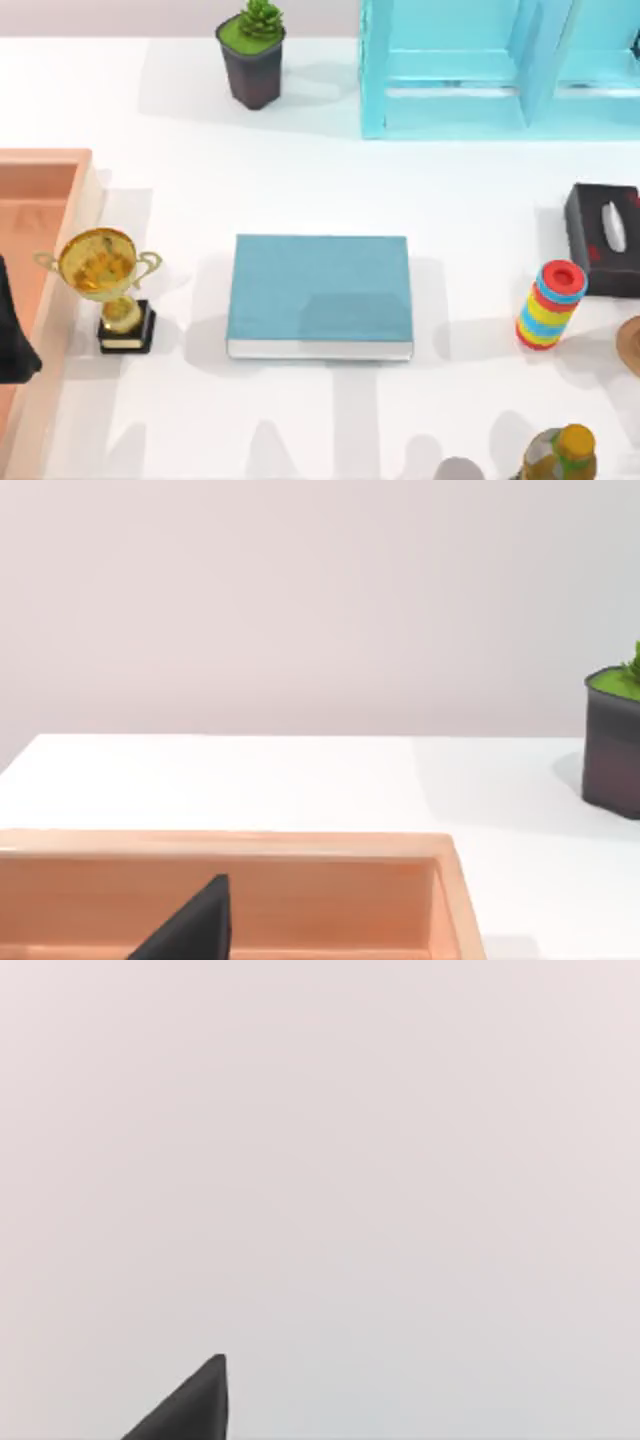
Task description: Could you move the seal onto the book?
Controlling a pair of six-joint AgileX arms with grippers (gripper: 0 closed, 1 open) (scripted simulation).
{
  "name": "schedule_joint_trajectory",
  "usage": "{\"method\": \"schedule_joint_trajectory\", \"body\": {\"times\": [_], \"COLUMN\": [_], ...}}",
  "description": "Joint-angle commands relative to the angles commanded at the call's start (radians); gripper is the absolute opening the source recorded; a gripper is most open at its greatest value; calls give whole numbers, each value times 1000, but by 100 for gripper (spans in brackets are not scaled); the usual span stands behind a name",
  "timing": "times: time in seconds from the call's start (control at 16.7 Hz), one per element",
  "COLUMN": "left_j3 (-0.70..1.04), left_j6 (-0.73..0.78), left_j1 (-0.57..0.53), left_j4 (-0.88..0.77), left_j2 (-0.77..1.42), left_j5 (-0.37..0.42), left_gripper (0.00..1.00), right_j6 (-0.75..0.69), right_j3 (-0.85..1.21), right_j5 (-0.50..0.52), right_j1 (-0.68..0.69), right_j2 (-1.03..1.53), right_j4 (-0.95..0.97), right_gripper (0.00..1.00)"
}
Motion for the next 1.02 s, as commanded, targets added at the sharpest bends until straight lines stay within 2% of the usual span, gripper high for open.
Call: {"method": "schedule_joint_trajectory", "body": {"times": [0.24,0.48,0.66,1.02], "left_j3": [0,0,0,0], "left_j6": [0,0,0,0], "left_j1": [0,0,0,0], "left_j4": [0,0,0,0], "left_j2": [0,0,0,0], "left_j5": [0,0,0,0], "left_gripper": [100,100,100,100], "right_j6": [169,319,369,373], "right_j3": [-70,-190,-252,-257], "right_j5": [-90,-217,-278,-282], "right_j1": [-329,-531,-593,-597], "right_j2": [-142,-162,-174,-177], "right_j4": [-162,-331,-396,-401], "right_gripper": [100,100,100,100]}}
